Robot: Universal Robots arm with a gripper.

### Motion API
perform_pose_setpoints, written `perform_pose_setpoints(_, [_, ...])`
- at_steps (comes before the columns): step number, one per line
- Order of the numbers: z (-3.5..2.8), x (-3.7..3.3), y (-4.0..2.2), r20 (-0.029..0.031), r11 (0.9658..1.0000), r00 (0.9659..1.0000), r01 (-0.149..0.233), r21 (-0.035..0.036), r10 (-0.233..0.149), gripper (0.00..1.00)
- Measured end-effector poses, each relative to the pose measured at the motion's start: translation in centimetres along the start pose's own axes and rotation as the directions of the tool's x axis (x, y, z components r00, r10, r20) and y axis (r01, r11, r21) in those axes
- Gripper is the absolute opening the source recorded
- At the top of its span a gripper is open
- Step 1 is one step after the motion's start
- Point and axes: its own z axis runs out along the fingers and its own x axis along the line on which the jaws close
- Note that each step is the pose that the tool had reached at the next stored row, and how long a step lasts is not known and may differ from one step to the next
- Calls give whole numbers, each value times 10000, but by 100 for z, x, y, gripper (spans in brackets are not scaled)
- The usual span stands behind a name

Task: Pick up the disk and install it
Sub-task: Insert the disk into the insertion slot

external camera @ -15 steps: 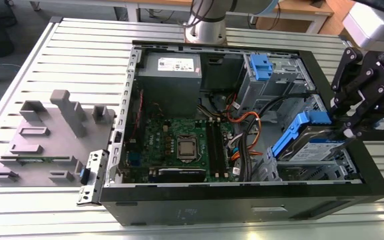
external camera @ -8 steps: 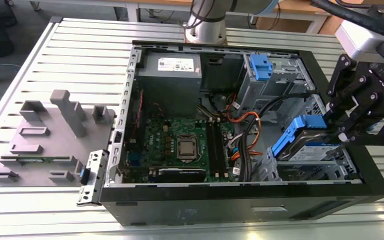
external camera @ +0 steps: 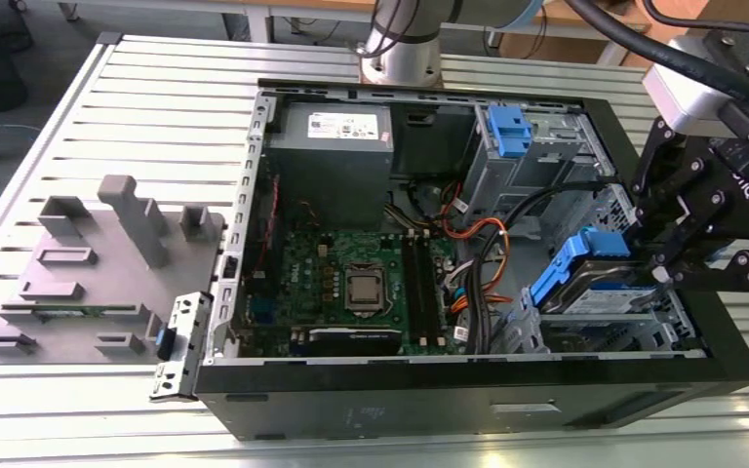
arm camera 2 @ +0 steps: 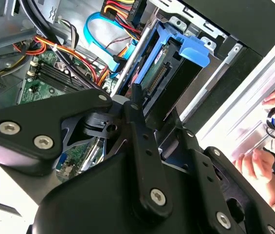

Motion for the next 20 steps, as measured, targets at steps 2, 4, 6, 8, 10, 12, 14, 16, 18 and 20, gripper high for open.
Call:
perform_pose_setpoints(2, [1, 0, 0, 1, 10000, 10000, 0, 0, 0, 35])
perform_pose_setpoints(4, [1, 0, 0, 2, 10000, 10000, 0, 0, 0, 35])
perform_pose_setpoints(6, [6, 0, 0, 4, 10000, 10000, 0, 0, 0, 35])
perform_pose_setpoints(8, [31, 2, -1, 6, 10000, 10000, 0, 0, 0, 35])
perform_pose_setpoints(10, [66, 3, -2, 2, 10000, 10000, 0, -1, 0, 35])
perform_pose_setpoints(12, [100, 4, -3, 3, 10000, 10000, 0, 0, 0, 35])
perform_pose_setpoints(14, [120, 5, -3, 2, 10000, 10000, 0, 0, 0, 35])
perform_pose_setpoints(16, [146, 6, -4, 4, 10000, 10000, -1, 0, 1, 35])
perform_pose_setpoints(18, [171, 7, -4, 3, 10000, 10000, 0, 0, 0, 35])
perform_pose_setpoints(20, [206, 9, -6, 2, 10000, 10000, 0, 0, 0, 35])
